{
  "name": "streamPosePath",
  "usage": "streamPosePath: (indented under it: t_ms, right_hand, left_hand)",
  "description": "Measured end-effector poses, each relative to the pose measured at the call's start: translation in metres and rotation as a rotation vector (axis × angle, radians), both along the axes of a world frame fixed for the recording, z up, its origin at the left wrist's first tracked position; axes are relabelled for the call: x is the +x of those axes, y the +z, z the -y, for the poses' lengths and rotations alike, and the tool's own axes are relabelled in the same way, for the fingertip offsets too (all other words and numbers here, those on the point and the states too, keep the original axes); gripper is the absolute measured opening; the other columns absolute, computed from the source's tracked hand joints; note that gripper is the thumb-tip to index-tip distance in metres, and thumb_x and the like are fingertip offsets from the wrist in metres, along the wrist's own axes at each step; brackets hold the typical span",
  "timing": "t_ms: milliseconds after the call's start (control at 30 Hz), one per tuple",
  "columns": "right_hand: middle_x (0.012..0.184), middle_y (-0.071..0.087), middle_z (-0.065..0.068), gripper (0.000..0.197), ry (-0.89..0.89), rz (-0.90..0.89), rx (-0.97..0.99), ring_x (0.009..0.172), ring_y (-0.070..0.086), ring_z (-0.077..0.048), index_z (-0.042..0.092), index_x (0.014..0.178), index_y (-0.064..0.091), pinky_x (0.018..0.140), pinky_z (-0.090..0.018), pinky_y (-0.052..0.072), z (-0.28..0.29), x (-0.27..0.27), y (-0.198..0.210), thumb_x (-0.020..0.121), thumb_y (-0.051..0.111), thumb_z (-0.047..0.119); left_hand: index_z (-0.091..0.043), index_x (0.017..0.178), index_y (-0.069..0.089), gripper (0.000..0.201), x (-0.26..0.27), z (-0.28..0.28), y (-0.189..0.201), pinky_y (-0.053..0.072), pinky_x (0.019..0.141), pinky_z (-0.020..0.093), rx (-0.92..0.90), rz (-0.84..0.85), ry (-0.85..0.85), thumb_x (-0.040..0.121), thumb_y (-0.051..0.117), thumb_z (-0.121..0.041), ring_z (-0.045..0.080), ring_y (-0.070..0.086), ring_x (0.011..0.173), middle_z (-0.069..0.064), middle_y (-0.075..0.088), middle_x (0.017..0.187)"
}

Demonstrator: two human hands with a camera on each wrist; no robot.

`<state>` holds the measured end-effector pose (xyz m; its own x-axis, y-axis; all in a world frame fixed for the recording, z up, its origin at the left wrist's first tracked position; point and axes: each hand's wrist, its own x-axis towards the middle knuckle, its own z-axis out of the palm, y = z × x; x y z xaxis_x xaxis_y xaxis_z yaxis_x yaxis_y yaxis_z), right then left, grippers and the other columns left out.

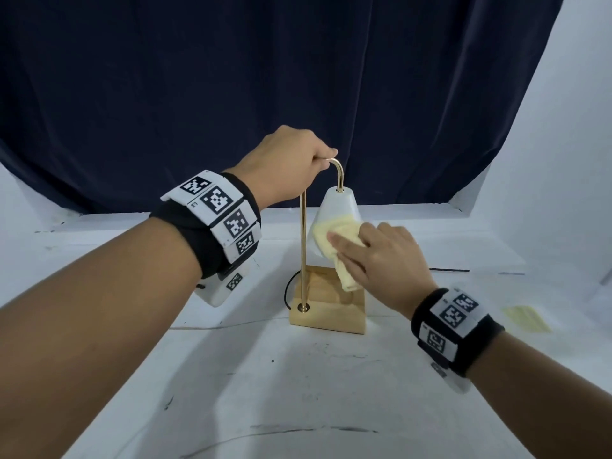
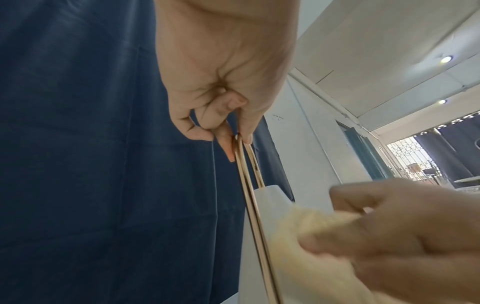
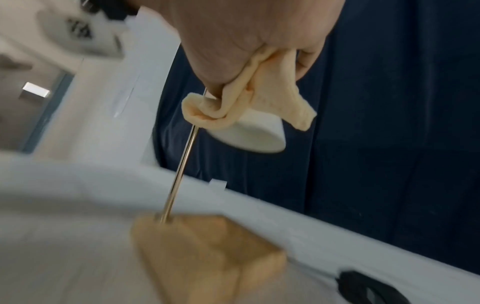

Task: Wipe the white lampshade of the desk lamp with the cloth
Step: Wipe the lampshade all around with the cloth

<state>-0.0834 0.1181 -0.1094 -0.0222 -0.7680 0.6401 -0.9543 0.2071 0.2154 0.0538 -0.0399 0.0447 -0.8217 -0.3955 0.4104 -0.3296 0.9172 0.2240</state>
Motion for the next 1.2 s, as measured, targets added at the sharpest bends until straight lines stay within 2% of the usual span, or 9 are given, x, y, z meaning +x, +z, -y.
streamPosePath:
  t_ms: [167,367,433,567,667,833,967,1133,1200]
  right_hand:
    - [0.083,0.055,-0.001,0.035,0.069,-0.080,0.041,0.067,0.048,-0.024,0.032,0.134,0.065,0.067,-0.039,0.043,-0.006,-0.006,-0.006,0.101,0.056,0.035]
    - [0.086,0.056,-0.004,0.035,-0.099,-0.065,-0.052,0.072,0.053,-0.028,0.033,0.132,0.066,0.070,-0.043,0.045,0.022,-0.005,0.053,0.103,0.048,0.039]
    - [0.088,0.058,-0.004,0.034,-0.129,-0.069,-0.039,0.072,0.054,-0.028,0.031,0.131,0.066,0.069,-0.042,0.043,0.027,0.001,0.053,0.102,0.048,0.038]
    - [0.082,0.059,-0.004,0.031,-0.013,-0.060,0.026,0.066,0.053,-0.027,0.027,0.128,0.067,0.067,-0.040,0.045,0.011,0.010,0.010,0.098,0.060,0.033]
    - [0.082,0.059,-0.003,0.035,0.048,-0.056,0.067,0.066,0.053,-0.026,0.028,0.130,0.067,0.068,-0.041,0.048,-0.003,0.009,-0.014,0.095,0.067,0.031]
    - [0.082,0.055,-0.002,0.034,-0.014,-0.025,-0.056,0.067,0.051,-0.025,0.032,0.133,0.066,0.067,-0.041,0.046,0.006,-0.006,0.023,0.101,0.058,0.036]
    - [0.085,0.057,-0.004,0.033,-0.106,-0.003,-0.090,0.071,0.054,-0.028,0.031,0.131,0.067,0.070,-0.043,0.045,0.024,-0.003,0.049,0.102,0.054,0.039]
    - [0.087,0.062,-0.002,0.031,-0.013,-0.038,0.095,0.071,0.057,-0.025,0.029,0.129,0.066,0.072,-0.041,0.049,0.010,0.015,0.009,0.099,0.059,0.035]
    - [0.086,0.062,-0.001,0.031,0.021,-0.067,0.126,0.071,0.057,-0.025,0.031,0.126,0.068,0.074,-0.043,0.051,0.002,0.014,0.001,0.095,0.066,0.034]
  left_hand:
    - [-0.028,0.137,0.071,0.032,-0.001,-0.005,0.001,0.042,0.068,0.024,-0.014,-0.020,0.010,0.110,0.054,-0.028,0.015,0.056,0.076,-0.002,0.071,0.133]
    - [-0.025,0.137,0.071,0.032,-0.001,-0.009,0.004,0.040,0.065,0.020,-0.015,-0.012,-0.004,0.110,0.054,-0.026,0.012,0.054,0.076,-0.005,0.070,0.136]
    - [-0.027,0.138,0.071,0.032,0.002,-0.008,0.005,0.043,0.074,0.022,0.018,-0.011,-0.016,0.110,0.055,-0.026,0.011,0.057,0.081,-0.006,0.071,0.135]
    - [-0.030,0.141,0.068,0.034,0.003,-0.007,0.003,0.037,0.062,0.015,0.052,-0.009,-0.026,0.109,0.056,-0.028,0.002,0.052,0.066,-0.004,0.073,0.128]
    - [-0.033,0.143,0.066,0.035,0.002,-0.005,0.001,0.040,0.068,0.018,0.041,-0.001,-0.031,0.109,0.057,-0.030,0.005,0.054,0.069,-0.003,0.073,0.122]
    - [-0.036,0.142,0.065,0.037,0.006,-0.001,-0.003,0.035,0.065,0.011,0.085,-0.018,-0.041,0.106,0.062,-0.036,-0.002,0.053,0.069,-0.024,0.057,0.078]
    - [-0.033,0.141,0.067,0.036,0.002,-0.002,0.000,0.034,0.064,0.008,0.078,-0.017,-0.045,0.106,0.063,-0.033,-0.006,0.052,0.068,-0.022,0.060,0.084]
    - [-0.036,0.141,0.066,0.035,0.003,-0.002,-0.001,0.046,0.067,0.016,0.076,-0.008,-0.038,0.106,0.063,-0.033,0.001,0.056,0.068,-0.020,0.058,0.074]
    - [-0.036,0.141,0.066,0.035,0.002,-0.003,0.000,0.039,0.061,0.014,0.069,-0.001,-0.029,0.106,0.062,-0.032,0.001,0.052,0.062,-0.021,0.054,0.072]
